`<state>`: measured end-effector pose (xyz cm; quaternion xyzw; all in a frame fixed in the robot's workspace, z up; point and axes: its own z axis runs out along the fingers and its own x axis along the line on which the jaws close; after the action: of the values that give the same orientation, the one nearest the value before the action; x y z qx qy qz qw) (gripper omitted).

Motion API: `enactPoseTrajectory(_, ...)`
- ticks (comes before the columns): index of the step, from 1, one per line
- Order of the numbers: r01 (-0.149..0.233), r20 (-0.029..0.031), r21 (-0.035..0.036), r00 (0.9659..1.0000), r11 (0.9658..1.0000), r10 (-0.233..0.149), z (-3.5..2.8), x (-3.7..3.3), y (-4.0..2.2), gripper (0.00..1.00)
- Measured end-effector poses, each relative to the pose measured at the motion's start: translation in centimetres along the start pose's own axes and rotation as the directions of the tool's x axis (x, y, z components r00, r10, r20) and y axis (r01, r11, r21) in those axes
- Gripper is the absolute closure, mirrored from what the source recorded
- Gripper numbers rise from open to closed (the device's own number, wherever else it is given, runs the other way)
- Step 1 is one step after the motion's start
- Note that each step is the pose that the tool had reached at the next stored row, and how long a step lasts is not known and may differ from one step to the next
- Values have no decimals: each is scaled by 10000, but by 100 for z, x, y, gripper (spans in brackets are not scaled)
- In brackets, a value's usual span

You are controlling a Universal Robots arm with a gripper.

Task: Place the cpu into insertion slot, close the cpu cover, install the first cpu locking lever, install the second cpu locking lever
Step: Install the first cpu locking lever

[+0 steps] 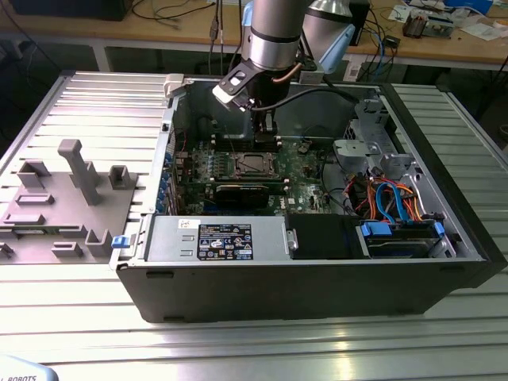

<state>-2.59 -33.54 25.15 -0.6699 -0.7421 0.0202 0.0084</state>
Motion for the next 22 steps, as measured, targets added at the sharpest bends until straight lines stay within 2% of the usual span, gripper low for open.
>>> enactPoseTrajectory(22,184,7,-3,9998,9998,-184,15,0,1,89)
